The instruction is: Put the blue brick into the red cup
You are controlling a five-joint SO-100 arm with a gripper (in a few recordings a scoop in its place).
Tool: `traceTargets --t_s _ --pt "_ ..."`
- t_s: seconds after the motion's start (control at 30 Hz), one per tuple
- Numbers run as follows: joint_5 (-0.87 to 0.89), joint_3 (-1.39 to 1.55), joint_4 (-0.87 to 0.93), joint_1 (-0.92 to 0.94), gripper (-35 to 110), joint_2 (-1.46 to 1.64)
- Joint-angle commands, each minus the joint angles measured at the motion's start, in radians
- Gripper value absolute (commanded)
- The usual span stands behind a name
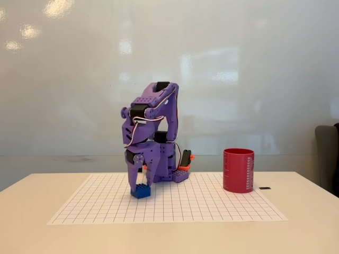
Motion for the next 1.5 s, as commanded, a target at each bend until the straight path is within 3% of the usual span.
traceTargets --t_s 0.0,0.57,0.73,1.13,1.47 --pt "-0.029 -0.138 0.080 0.058 -1 0.103" --pt "-0.331 -0.620 0.321 0.242 -1 0.351" --pt "-0.416 -0.759 0.344 0.192 -1 0.436" --pt "-0.391 -0.953 0.402 -0.400 -1 0.463" --pt "-0.265 -0.759 0.399 -1.184 -1 0.563"
